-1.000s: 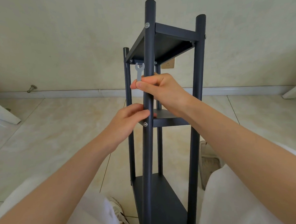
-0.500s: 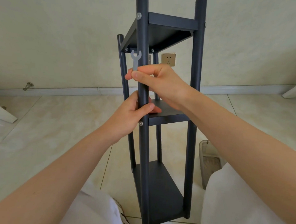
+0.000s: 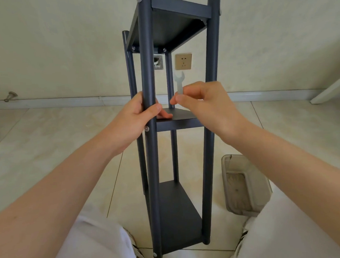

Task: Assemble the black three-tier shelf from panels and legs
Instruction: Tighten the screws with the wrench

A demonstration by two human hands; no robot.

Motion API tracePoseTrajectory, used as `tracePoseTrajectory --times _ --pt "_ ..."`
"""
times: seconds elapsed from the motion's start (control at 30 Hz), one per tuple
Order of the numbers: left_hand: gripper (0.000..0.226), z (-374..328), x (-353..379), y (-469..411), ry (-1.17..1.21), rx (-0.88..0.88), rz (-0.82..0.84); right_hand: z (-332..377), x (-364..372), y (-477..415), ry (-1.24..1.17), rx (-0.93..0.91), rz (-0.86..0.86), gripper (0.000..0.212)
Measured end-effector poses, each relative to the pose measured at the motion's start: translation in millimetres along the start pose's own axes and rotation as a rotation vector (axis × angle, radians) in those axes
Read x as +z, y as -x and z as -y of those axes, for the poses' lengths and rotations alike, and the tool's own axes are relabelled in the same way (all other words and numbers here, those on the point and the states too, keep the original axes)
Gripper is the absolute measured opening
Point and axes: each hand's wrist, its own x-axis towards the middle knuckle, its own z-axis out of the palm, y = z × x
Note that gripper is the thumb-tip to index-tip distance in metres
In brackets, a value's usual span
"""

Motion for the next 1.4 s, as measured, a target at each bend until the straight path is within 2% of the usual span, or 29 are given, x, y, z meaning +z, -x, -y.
tracePoseTrajectory --times 0.1,0.2,0.3,0.37,0.5,0.73,0.97,1.17,1.23,1.33,1.4 --pt "0.01 1.2 2.1 -3.8 -0.028 0.01 -0.004 -8.5 3.2 17.2 0.039 0.015 0.066 0.025" --pt "0.006 0.9 6.7 -5.3 -0.008 0.009 -0.004 -14.7 6.5 35.0 0.058 0.07 0.211 0.022" --pt "0.007 -1.5 12.9 -5.3 0.042 0.025 0.021 -25.9 14.5 47.2 0.208 0.132 0.363 0.027" --pt "0.008 -3.2 16.1 -5.9 0.034 0.029 0.021 -35.2 21.4 50.0 0.259 0.202 0.407 0.03" --pt "0.01 -0.8 23.0 -9.3 0.011 0.05 -0.02 -48.7 29.9 48.1 0.206 0.3 0.358 0.024" --pt "0.017 7.8 33.5 -8.3 0.072 0.086 -0.278 -47.5 46.2 36.9 -0.031 0.34 0.191 0.027" --pt "0.028 23.6 35.6 -3.9 0.102 -0.005 -0.317 -47.6 65.8 42.9 -0.135 0.338 0.144 0.021" --pt "0.027 28.8 33.7 0.1 0.119 -0.03 -0.32 -51.1 74.4 48.1 -0.161 0.38 0.128 0.02" --pt "0.027 27.3 33.1 0.5 0.126 -0.022 -0.322 -49.6 75.2 48.2 -0.153 0.363 0.132 0.025" --pt "0.026 25.3 33.3 1.4 0.134 -0.009 -0.317 -47.2 76.2 48.8 -0.109 0.322 0.138 0.054" --pt "0.025 24.0 33.9 1.8 0.138 -0.004 -0.309 -47.0 77.7 49.0 -0.092 0.29 0.12 0.055"
